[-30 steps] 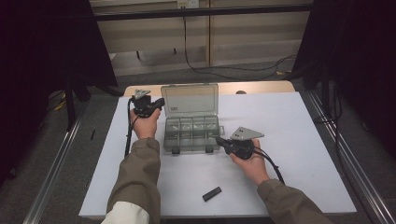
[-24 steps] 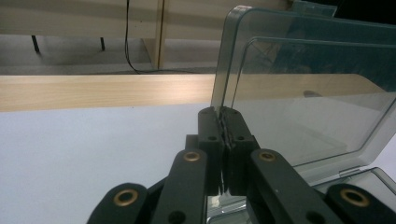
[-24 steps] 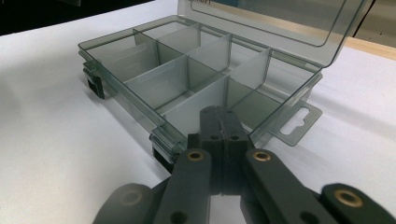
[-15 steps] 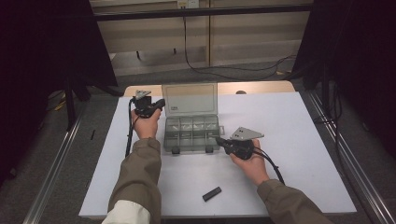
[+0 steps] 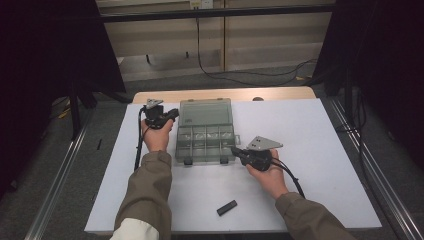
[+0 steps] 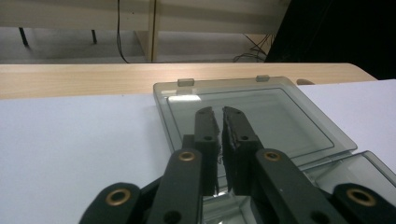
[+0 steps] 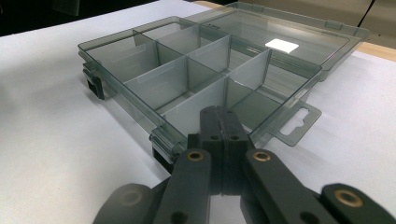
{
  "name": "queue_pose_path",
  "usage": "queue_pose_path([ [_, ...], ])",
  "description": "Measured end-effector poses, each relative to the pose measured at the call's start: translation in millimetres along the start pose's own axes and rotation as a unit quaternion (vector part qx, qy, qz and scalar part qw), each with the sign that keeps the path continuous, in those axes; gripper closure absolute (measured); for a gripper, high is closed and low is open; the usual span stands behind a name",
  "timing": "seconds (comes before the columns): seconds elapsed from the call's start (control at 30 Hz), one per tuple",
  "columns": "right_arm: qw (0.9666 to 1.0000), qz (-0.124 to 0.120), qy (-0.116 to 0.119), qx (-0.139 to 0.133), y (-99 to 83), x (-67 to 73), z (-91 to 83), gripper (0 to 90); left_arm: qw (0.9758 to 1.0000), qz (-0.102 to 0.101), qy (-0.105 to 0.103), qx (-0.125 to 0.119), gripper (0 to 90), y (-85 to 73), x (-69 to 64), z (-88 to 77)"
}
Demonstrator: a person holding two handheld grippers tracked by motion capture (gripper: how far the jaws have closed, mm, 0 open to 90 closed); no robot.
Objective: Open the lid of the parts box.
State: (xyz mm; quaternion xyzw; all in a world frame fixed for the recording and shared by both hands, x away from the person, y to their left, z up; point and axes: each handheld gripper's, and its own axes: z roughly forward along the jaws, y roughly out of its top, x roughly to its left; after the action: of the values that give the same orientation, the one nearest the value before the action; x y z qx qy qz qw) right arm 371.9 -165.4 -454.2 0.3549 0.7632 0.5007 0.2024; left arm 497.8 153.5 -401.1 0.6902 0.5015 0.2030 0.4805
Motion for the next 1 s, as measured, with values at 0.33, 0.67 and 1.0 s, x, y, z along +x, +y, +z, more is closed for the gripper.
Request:
queue_pose_path([
  [0.33,1.0,-0.006,0.002,-0.005,-0.8,-0.8,0.1,90.0,0.9999,0.004,-0.011,-0.001,68.6,-10.2,-8.0,-11.7],
  [0.67,0.9998,-0.002,0.006,-0.018,-0.4,-0.4,-2.5,79.5,0.9993,0.011,-0.035,-0.002,50.6,-22.2,-16.2,-28.1],
  [1.0,0.9983,0.023,0.023,-0.048,0.9,-3.0,-14.9,56.3,0.9979,0.024,-0.06,0.0,37.9,-36.1,-24.4,-46.8],
])
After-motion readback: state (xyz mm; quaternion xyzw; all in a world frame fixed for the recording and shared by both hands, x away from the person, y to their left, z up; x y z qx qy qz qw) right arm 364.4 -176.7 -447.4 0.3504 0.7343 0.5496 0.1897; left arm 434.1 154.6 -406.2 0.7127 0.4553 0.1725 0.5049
